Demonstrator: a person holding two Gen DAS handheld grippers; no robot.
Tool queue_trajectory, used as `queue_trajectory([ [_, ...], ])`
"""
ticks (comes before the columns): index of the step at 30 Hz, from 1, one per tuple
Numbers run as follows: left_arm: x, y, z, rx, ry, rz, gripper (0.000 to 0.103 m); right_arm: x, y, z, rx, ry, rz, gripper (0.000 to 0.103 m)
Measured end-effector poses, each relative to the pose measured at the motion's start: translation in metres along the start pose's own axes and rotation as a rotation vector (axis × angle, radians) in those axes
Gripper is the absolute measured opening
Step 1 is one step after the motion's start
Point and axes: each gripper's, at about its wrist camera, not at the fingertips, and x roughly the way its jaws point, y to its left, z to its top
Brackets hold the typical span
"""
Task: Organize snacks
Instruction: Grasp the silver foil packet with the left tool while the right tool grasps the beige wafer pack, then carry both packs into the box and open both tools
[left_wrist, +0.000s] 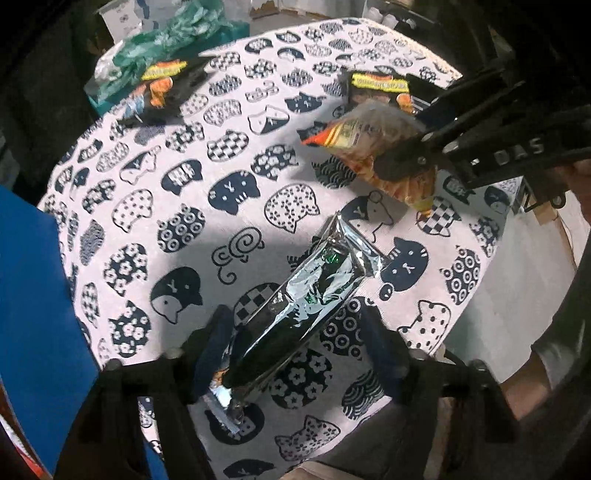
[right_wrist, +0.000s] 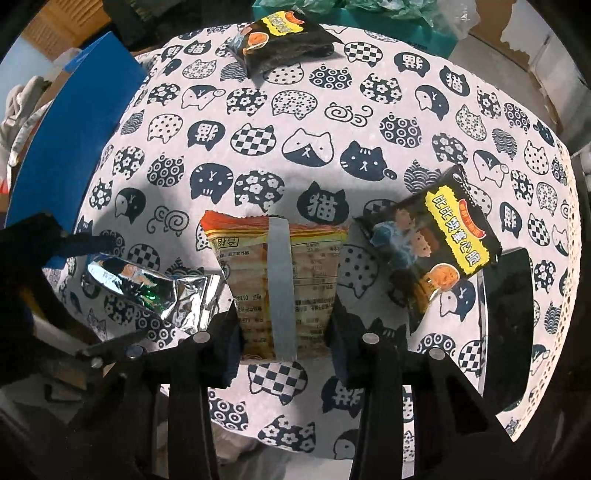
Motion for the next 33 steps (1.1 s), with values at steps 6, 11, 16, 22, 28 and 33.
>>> queue_trajectory([
  [6,0.011,0.003,0.0,-0.017,0.011,-0.023,0.044,0.002,0.002,0.002,-0.002,-0.006,0.002,0.039],
  [11,0.012,0.006,0.001,-0.043,0.0,-0.02,0.029,0.003,0.003,0.005,0.004,-0.013,-0.007,0.039],
  [16,0.009,0.007,0.003,-0.053,-0.02,0.025,0.028,-0.002,0.004,0.007,0.001,-0.033,-0.01,0.038],
  [22,-0.017,0.02,0.01,-0.101,-0.084,0.069,0.028,-0.013,0.003,0.013,0.011,-0.07,-0.014,0.038],
  [28,-0.046,0.031,0.019,-0.138,-0.156,0.105,0.029,-0.024,0.005,0.018,0.006,-0.102,-0.019,0.038],
  [33,-0.07,0.039,0.018,-0.165,-0.208,0.142,0.029,-0.033,0.015,0.023,-0.002,-0.134,-0.015,0.038],
])
